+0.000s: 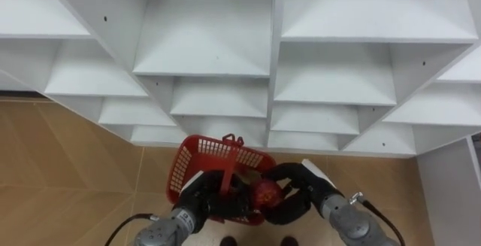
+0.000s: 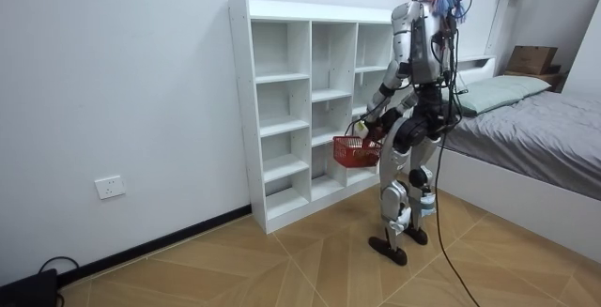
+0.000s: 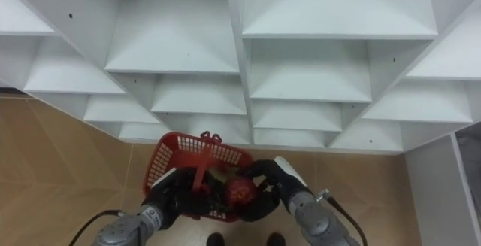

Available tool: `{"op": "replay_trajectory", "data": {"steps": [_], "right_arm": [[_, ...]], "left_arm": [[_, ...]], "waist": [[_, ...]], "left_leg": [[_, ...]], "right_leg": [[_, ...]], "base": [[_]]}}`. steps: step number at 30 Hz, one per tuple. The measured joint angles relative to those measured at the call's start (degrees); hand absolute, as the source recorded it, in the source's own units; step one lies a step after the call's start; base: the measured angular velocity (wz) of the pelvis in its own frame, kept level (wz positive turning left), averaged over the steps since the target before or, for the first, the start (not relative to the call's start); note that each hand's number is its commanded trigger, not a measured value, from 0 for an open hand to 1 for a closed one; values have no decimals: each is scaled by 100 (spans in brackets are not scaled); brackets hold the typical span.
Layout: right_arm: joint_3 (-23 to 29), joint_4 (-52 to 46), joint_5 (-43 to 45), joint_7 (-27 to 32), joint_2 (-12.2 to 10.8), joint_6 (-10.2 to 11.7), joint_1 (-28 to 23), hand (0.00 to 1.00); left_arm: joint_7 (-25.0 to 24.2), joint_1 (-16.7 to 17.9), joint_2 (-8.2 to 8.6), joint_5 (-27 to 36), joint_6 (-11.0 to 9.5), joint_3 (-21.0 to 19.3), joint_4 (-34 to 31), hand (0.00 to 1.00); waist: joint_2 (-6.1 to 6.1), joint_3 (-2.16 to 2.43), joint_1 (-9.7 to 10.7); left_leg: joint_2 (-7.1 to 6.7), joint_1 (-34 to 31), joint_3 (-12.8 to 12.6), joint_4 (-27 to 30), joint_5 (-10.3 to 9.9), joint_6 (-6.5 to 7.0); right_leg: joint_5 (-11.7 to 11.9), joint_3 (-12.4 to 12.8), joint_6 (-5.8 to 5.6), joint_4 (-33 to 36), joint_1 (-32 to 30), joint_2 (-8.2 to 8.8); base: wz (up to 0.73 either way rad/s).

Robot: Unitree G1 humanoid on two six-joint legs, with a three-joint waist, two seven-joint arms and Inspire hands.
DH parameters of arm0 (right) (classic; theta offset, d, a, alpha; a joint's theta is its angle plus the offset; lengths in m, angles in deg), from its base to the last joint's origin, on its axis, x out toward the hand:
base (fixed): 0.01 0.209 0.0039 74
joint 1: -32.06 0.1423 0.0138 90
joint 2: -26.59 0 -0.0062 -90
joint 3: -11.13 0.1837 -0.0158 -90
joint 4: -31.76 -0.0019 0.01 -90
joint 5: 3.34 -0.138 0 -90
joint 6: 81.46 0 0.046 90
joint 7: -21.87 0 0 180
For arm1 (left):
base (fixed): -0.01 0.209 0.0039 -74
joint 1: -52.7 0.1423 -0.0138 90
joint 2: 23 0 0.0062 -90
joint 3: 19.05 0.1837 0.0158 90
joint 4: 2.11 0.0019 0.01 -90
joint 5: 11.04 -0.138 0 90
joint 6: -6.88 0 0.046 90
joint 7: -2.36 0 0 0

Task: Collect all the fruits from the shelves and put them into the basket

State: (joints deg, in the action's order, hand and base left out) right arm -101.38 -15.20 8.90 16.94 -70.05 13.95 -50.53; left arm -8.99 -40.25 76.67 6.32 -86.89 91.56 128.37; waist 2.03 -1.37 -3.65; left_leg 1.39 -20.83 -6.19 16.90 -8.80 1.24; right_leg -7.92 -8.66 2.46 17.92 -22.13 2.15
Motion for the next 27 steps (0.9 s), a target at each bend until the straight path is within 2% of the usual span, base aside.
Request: {"op": "replay_trajectory", "data": {"steps": [11, 22, 27], "right_arm": [[-61, 24, 587, -25, 3, -5, 34, 100], [-101, 23, 638, -15, -15, -5, 228, 100], [-89, 117, 755, 20, -55, -6, 391, 100]], "left_arm": [[-341, -74, 10, 0, -2, 11, -82, 100], [-529, -85, -13, -4, -38, 352, -116, 100], [-587, -96, -13, -3, -40, 385, -117, 100]], "waist": [[-7, -2, -87], [-5, -2, -144], [26, -21, -164]], "left_leg": [[3, -54, -14, 73, 0, 0], [-2, -46, -10, 70, 0, 1], [-1, -57, -13, 48, -1, 1]], "right_leg": [[-2, 64, 5, 85, -75, 3], [-8, 64, 9, 83, -76, 9], [-8, 66, 8, 63, -92, 5]], "base": [[-1], [0], [0]]}}
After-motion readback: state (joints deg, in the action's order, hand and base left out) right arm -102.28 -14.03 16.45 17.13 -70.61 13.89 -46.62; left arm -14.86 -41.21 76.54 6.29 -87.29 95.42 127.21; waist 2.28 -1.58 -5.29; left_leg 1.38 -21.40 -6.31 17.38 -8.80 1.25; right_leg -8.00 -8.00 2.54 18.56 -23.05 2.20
